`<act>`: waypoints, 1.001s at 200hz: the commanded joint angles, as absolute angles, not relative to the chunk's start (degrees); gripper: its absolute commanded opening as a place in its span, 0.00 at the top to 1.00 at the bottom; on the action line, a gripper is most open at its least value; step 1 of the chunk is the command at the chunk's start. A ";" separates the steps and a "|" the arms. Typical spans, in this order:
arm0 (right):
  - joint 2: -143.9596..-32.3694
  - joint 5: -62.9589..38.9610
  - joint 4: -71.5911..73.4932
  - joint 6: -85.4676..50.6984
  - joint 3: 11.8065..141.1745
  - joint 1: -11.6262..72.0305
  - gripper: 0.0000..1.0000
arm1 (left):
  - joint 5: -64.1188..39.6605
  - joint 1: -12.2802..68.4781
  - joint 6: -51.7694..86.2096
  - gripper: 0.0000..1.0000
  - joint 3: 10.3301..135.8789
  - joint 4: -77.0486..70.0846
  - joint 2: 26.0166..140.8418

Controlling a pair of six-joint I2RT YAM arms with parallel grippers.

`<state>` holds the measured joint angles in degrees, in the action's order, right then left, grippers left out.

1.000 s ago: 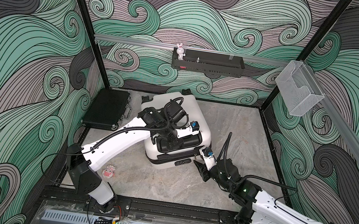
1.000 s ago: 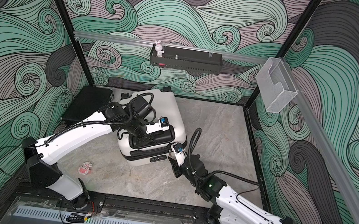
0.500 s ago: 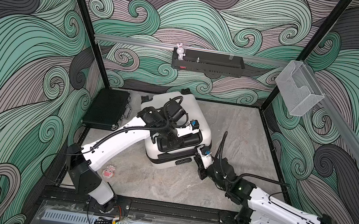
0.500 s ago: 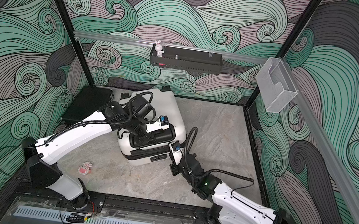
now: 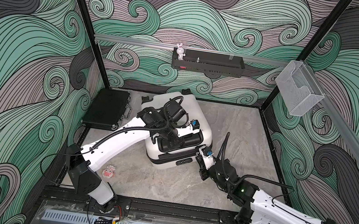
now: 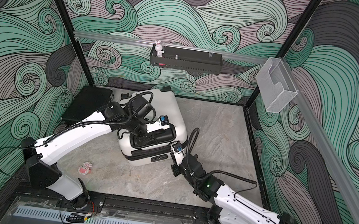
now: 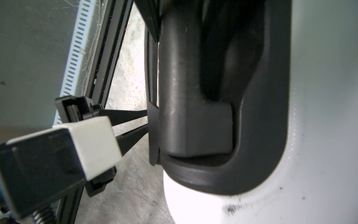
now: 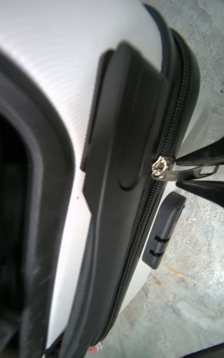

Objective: Open the suitcase zippers
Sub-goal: Unzip the zipper on the suitcase.

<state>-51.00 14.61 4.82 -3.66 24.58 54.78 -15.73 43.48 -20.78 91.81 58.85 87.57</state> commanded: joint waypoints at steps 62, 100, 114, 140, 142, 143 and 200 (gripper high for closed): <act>-51.48 20.33 -0.02 -5.45 26.69 55.69 0.62 | -16.68 43.11 -21.62 1.00 96.15 51.55 82.70; -53.53 22.12 0.37 -6.94 27.46 57.62 0.61 | -17.31 43.15 -21.01 1.00 95.89 51.04 82.62; -54.79 22.63 1.01 -6.82 28.10 58.83 0.62 | -17.40 43.11 -21.01 1.00 95.83 51.05 82.57; -57.21 24.50 0.51 -6.15 29.93 60.86 0.61 | -17.52 43.15 -20.92 1.00 95.67 51.14 82.44; -57.35 24.71 0.39 -6.15 30.07 61.01 0.61 | -17.50 43.15 -20.92 1.00 95.66 51.15 82.37; -57.37 24.88 0.37 -6.15 30.11 61.04 0.61 | -17.49 43.11 -20.92 1.00 95.69 51.15 82.36; -56.60 30.11 -1.73 -7.39 31.00 61.94 0.81 | -17.13 43.11 -21.06 1.00 95.19 50.90 81.91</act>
<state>-58.06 26.06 -0.34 -6.50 29.78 61.56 -15.99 43.40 -20.67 91.81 59.07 87.53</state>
